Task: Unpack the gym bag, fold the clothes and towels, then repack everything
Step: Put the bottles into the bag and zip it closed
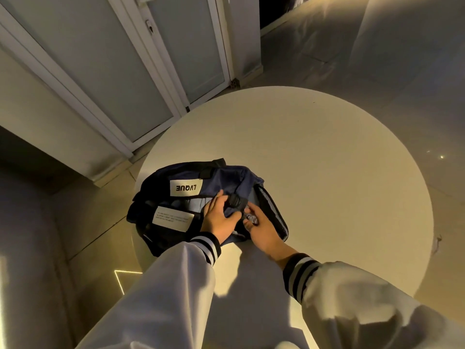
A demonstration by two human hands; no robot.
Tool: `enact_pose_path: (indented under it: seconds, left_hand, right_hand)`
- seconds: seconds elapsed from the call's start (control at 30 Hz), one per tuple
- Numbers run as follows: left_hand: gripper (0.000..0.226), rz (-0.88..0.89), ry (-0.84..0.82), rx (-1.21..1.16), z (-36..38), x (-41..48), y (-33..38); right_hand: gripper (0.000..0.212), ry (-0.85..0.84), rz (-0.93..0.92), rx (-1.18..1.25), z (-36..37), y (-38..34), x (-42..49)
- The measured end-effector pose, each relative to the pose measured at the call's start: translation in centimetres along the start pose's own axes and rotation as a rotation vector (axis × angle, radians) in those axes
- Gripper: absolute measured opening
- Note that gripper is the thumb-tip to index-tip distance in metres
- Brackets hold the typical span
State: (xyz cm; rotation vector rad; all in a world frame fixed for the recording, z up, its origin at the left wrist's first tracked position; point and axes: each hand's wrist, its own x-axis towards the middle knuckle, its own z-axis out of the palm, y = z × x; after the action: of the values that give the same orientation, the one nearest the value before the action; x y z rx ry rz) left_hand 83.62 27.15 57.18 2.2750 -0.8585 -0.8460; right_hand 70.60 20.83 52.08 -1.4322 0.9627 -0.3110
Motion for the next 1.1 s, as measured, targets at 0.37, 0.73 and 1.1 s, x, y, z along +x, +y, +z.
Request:
enact_pose_path:
  seconds: [0.37,0.73,1.1]
  left_hand:
    - [0.042,0.079,0.029,-0.06,-1.4,-0.3,1.5]
    - [0.044,0.088,0.078,-0.185,-1.4,0.5,0.1]
    - [0.056,0.178,0.253,0.256,-0.5,3.9,4.1]
  right_hand:
    - [0.072,-0.049,-0.063,0.008,1.7,-1.1,0.1]
    - [0.064,0.01,0.087,-0.031,-0.5,-0.2,1.7]
    - [0.041,0.022,0.235,0.325,-1.1,0.9,6.1]
